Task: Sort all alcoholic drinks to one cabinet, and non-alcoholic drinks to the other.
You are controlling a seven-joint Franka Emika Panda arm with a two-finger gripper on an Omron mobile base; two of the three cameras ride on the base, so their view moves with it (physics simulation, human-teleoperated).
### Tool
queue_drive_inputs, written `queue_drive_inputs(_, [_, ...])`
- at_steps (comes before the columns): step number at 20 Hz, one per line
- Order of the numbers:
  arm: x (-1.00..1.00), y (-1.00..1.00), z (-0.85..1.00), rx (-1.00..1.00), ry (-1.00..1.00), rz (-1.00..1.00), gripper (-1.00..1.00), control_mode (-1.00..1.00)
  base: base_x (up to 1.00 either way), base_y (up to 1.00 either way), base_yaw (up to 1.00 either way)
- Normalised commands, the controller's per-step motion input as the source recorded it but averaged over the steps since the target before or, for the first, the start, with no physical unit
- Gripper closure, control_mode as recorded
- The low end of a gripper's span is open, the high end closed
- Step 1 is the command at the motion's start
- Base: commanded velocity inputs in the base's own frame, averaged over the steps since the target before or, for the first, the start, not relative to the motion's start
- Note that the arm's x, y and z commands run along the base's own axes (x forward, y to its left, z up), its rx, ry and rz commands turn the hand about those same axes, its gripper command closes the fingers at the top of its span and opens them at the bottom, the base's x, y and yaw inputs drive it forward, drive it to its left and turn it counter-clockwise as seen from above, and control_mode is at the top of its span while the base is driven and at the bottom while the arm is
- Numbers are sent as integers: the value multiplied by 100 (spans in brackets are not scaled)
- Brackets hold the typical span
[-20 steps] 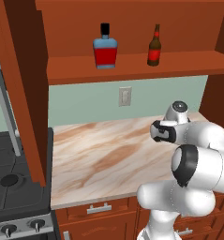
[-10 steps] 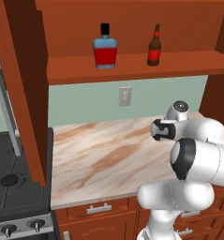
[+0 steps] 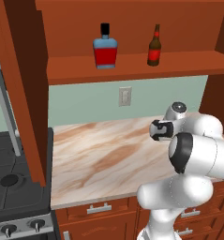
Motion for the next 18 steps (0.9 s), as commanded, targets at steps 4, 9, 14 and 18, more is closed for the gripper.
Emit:
queue_drive_inputs(4, [11, 0, -6, 0, 0, 0, -100, -100, 0, 0, 0])
queue_drive_inputs(9, [13, 0, -5, 0, 0, 0, -100, -100, 0, 0, 0])
queue_drive_inputs(14, [11, -1, -6, 0, 0, 0, -100, -100, 0, 0, 0])
queue_drive_inputs(18, [12, -4, -8, 0, 0, 0, -100, -100, 0, 0, 0])
